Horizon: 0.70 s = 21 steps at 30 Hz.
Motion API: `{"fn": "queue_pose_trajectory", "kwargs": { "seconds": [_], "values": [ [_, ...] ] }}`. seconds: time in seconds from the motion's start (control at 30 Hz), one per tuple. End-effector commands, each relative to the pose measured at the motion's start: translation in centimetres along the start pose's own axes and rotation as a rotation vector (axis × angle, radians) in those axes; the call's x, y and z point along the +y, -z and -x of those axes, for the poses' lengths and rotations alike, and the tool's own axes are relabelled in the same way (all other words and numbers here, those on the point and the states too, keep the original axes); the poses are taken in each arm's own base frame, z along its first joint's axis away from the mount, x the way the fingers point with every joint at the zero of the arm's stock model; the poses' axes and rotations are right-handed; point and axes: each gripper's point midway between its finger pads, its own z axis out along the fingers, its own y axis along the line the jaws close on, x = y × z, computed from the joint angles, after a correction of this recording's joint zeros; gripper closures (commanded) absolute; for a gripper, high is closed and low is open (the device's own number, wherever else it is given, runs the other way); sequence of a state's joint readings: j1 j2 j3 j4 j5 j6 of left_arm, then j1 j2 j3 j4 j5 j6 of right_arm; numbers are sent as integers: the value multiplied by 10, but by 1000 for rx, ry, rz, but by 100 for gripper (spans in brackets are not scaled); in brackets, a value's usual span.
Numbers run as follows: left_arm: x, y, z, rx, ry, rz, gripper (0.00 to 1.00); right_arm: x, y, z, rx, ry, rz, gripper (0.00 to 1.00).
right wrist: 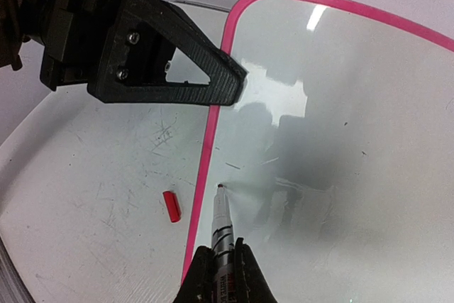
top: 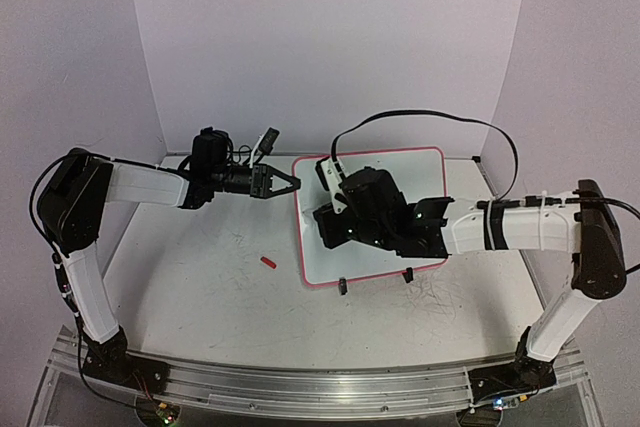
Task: Write a sentence on the whiteboard
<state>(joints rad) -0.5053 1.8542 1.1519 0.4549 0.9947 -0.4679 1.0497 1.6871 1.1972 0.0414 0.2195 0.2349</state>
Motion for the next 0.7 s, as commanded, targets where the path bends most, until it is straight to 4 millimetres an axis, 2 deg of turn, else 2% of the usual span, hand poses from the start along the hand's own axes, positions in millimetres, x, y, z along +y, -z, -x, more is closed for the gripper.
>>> {"fn": "queue_pose_trajectory", "kwargs": {
  "seconds": [0.0, 0.1, 0.33, 0.67],
  "values": [
    [-21, 1, 10, -8, -28, -45, 100, 3, -3, -10, 12, -14, -11, 100],
    [-21, 1, 10, -8, -27, -45, 100, 5, 0, -6, 3, -23, -3, 100],
    [-21, 1, 10, -8, -29, -45, 100, 8, 17, 37, -117, -57, 17, 100],
    [-22, 2, 10, -8, -28, -45, 100, -2, 12, 45, -140, -52, -54, 100]
  ]
}}
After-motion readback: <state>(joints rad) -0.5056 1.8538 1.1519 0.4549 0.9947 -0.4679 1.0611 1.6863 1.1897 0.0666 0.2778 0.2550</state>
